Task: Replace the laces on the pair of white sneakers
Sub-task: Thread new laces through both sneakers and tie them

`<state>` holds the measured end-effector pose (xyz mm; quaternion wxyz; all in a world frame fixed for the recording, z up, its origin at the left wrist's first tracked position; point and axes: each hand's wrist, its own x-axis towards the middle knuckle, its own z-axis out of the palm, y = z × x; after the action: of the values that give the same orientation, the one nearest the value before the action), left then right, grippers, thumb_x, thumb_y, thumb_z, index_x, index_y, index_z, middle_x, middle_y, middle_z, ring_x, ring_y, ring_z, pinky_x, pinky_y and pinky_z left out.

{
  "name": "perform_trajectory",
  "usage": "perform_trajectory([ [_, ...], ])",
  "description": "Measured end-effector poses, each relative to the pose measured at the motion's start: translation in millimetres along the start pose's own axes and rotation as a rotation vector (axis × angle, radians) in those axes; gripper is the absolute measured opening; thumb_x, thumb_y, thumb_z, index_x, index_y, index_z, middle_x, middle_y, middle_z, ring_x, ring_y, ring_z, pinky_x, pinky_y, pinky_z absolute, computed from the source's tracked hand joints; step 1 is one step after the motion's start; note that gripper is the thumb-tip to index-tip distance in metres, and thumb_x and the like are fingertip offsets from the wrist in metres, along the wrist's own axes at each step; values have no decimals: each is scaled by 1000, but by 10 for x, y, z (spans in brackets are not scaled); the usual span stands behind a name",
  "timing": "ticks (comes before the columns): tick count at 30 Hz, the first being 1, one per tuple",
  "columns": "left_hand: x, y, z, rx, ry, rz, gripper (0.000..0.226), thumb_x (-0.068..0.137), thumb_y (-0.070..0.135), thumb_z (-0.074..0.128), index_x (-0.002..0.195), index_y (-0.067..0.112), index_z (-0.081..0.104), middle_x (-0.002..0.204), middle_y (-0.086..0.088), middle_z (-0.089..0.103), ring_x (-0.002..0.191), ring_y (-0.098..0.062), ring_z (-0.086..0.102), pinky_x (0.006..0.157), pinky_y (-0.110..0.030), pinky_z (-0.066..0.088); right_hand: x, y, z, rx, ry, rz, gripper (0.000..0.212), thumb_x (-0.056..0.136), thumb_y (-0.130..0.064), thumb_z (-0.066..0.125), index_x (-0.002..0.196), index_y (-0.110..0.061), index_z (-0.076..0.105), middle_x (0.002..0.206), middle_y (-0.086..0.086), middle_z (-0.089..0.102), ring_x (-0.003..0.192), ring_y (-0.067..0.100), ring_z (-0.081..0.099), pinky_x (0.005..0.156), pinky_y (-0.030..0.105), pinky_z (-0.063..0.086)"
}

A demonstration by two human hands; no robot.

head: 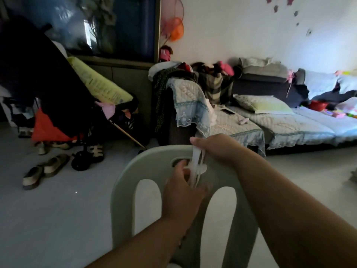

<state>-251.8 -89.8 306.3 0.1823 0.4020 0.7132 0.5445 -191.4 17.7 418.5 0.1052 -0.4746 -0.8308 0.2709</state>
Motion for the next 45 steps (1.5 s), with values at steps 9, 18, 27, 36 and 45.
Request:
perform_trajectory([
  [9, -33, 350, -111, -279, -169, -227, 22, 88, 22, 63, 109, 20, 68, 97, 0, 70, 90, -20, 65, 90, -37, 52, -130, -11, 101, 260, 260, -161, 32, 85, -16, 65, 117, -21, 67, 114, 2, 65, 96, 12, 56, 79, 22, 40],
  [18, -660, 717, -788, -351, -181, -78, 21, 95, 42, 50, 100, 29, 65, 109, 2, 68, 100, -13, 60, 78, -31, 45, -1257, -104, 87, 730, 51, -339, 47, 84, 1, 66, 125, -18, 57, 95, 2, 74, 84, 14, 70, 70, 24, 53],
  [27, -1657, 820, -1165, -622, -210, -136, 29, 98, 35, 45, 113, 20, 64, 101, -4, 73, 98, -21, 66, 92, -40, 48, -2669, -79, 355, 758, -44, -358, 25, 87, -4, 62, 106, -20, 64, 91, 7, 73, 87, 22, 70, 81, 37, 58],
  [36, -2269, 600, -1391, -410, -290, -3, 22, 86, 27, 60, 97, 14, 72, 81, -6, 72, 75, -15, 68, 69, -26, 54, -3076, -6, 606, 357, 187, -441, 29, 77, -28, 77, 105, -32, 69, 83, -18, 67, 78, -8, 62, 72, 9, 47],
  [45, -2009, 139, -1229, -157, -72, 128, 7, 83, 27, 69, 88, 30, 65, 79, 4, 68, 70, -6, 64, 64, -26, 54, -2792, 158, 948, 160, 240, -442, 11, 83, -27, 71, 86, -34, 62, 73, -15, 62, 68, -7, 60, 63, 8, 49],
])
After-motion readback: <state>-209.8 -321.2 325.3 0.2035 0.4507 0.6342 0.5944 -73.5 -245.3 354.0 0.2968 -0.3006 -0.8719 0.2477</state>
